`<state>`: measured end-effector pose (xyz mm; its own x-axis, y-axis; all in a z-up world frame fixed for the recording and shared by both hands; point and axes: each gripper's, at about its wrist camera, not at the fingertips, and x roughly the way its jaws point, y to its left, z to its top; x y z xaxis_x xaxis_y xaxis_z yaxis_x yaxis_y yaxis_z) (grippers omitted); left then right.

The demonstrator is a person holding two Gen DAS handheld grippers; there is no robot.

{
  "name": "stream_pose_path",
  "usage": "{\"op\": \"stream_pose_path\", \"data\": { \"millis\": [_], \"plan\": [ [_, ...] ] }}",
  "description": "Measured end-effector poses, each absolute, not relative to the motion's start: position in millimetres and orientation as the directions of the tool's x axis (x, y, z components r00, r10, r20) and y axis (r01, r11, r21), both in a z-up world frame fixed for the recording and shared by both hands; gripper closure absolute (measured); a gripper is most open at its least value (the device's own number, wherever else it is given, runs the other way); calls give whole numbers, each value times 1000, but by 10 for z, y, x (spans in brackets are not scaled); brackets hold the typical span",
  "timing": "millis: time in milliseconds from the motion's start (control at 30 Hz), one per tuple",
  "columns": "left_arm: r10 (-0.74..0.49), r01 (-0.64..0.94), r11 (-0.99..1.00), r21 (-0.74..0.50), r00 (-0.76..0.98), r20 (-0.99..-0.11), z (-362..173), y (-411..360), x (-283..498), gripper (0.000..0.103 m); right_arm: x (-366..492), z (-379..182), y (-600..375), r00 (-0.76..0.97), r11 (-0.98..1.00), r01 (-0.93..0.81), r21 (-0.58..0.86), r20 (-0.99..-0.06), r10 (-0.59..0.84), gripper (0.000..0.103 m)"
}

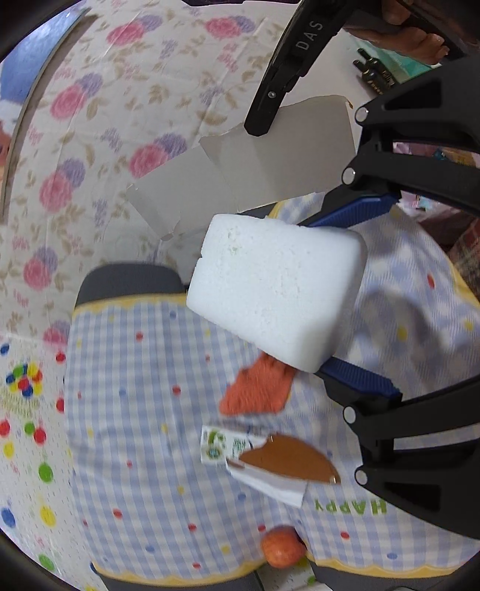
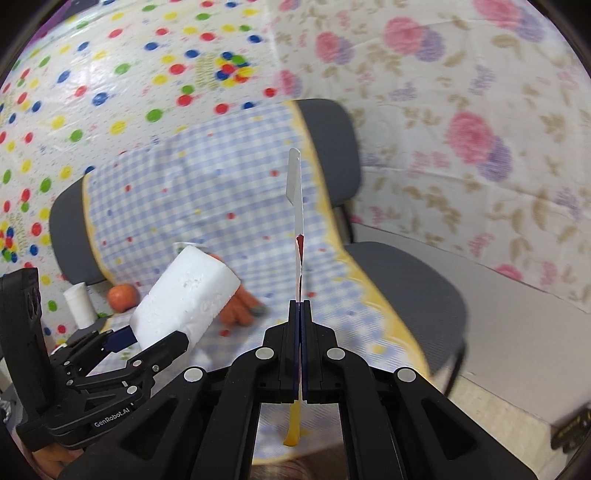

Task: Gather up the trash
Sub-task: 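Carry the foam block and card to the wastebasket and open both tools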

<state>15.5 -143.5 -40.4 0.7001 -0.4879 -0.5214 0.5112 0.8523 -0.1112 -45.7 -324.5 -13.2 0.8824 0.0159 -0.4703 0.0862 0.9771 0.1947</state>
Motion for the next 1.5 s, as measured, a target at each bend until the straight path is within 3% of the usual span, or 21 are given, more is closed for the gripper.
{"op": "stream_pose_path", "data": {
  "millis": [500,900,1067,1167,1233,1300,1500],
  "plan": [
    [-651,719,686,-115,535,-539,-605,-2327,-345,38,-1464,-402,-3947,812,916,377,138,-525,-255,102],
    [-681,802,586,-115,410,-606,-878,-2887,-603,38,-1852,-660,-4247,742,855,499,138,-578,-340,102],
    [-671,801,582,-140,375,-640,-969,-3042,-545,32,-1847,-789,-4339,721,844,516,145,-606,-336,101],
    [-669,797,582,-164,354,-654,-1007,-3075,-479,26,-1806,-881,-4401,704,844,515,151,-635,-317,97],
    [-671,791,586,-177,351,-653,-1008,-3046,-437,25,-1795,-927,-4430,703,842,514,164,-643,-304,83],
    [-673,784,594,-183,359,-646,-980,-2998,-397,24,-1797,-926,-4423,707,841,514,168,-639,-304,76],
    [-673,756,630,-179,416,-611,-828,-2781,-312,23,-1771,-783,-4349,734,854,493,170,-609,-302,75]
  ]
}}
